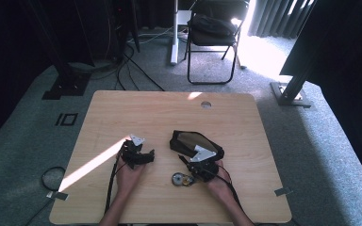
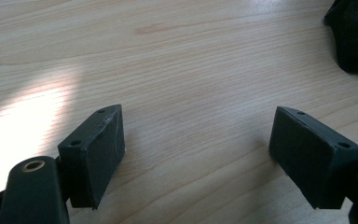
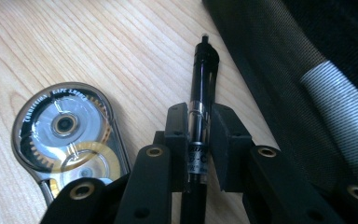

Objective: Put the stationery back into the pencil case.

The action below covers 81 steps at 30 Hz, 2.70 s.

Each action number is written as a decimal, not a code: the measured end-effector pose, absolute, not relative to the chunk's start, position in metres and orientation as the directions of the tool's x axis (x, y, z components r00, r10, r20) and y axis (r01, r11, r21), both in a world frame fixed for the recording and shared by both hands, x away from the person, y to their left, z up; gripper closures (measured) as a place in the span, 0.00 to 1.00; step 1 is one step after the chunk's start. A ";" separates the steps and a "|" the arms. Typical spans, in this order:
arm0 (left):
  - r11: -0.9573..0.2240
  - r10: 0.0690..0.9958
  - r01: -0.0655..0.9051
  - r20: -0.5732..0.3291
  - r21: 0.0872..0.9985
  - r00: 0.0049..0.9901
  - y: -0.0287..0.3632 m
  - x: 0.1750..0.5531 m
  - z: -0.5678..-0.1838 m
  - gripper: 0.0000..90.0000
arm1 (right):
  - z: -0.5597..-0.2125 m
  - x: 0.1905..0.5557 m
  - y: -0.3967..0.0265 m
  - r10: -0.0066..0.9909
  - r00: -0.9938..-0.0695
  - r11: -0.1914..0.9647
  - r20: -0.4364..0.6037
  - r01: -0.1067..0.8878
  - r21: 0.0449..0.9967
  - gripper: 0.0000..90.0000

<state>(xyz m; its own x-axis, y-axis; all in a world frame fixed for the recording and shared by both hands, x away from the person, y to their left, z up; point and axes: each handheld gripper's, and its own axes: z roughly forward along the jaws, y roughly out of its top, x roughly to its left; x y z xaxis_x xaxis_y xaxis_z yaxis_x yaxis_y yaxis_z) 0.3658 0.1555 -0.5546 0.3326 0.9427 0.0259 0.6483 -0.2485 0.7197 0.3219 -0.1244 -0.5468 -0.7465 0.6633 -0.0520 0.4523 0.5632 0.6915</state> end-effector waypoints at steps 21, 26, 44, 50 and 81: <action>-0.249 0.943 0.648 0.026 0.720 0.333 0.155 0.366 -0.555 0.21 | -0.547 0.326 -0.127 0.663 -0.748 0.553 -0.012 0.479 0.682 0.88; -0.249 0.943 0.648 0.026 0.720 0.333 0.155 0.366 -0.555 0.21 | -0.547 0.324 -0.127 0.662 -0.749 0.554 -0.025 0.467 0.690 0.89; -0.248 0.943 0.648 0.026 0.720 0.333 0.155 0.366 -0.555 0.21 | -0.540 0.319 -0.128 0.658 -0.752 0.547 -0.043 0.438 0.713 0.89; -0.249 0.943 0.648 0.026 0.720 0.333 0.155 0.366 -0.555 0.21 | -0.534 0.317 -0.129 0.657 -0.753 0.543 -0.047 0.428 0.722 0.89; -0.248 0.943 0.648 0.026 0.720 0.333 0.155 0.366 -0.555 0.21 | -0.511 0.308 -0.131 0.649 -0.757 0.525 -0.071 0.379 0.762 0.89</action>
